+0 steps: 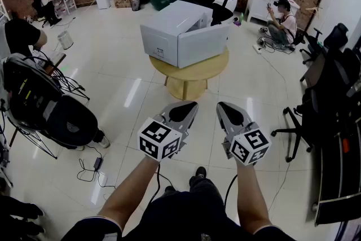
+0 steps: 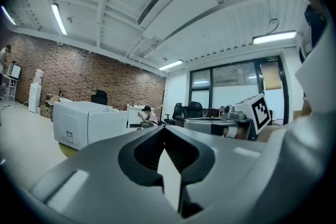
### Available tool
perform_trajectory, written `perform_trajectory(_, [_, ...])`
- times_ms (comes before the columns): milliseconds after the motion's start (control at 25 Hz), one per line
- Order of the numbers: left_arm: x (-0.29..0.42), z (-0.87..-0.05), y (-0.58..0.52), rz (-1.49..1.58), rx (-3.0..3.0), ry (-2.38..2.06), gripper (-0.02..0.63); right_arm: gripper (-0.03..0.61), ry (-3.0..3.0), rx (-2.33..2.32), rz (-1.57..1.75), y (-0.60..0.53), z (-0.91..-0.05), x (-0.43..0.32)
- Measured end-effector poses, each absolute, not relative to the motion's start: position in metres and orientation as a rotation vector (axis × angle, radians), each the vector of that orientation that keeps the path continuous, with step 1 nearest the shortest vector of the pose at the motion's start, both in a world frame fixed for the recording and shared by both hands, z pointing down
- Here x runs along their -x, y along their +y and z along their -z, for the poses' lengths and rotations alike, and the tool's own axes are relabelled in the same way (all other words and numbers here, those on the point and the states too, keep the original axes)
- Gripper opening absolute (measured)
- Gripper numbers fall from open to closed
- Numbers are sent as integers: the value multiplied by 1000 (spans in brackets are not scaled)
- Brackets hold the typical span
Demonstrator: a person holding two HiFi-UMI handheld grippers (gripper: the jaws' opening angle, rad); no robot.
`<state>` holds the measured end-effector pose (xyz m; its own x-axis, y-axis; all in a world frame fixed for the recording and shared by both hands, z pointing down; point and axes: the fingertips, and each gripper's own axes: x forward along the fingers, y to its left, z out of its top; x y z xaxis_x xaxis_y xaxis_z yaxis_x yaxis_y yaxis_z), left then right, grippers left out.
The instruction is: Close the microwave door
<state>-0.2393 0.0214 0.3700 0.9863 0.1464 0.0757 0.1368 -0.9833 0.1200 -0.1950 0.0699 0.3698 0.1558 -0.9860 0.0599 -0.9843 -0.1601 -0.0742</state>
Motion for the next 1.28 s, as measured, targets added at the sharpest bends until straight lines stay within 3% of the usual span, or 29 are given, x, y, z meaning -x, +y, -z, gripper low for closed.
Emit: perform_trajectory(1280, [10,-380,-5,-221,-3060,131,5,2,2074,2303,128,51,-377,-33])
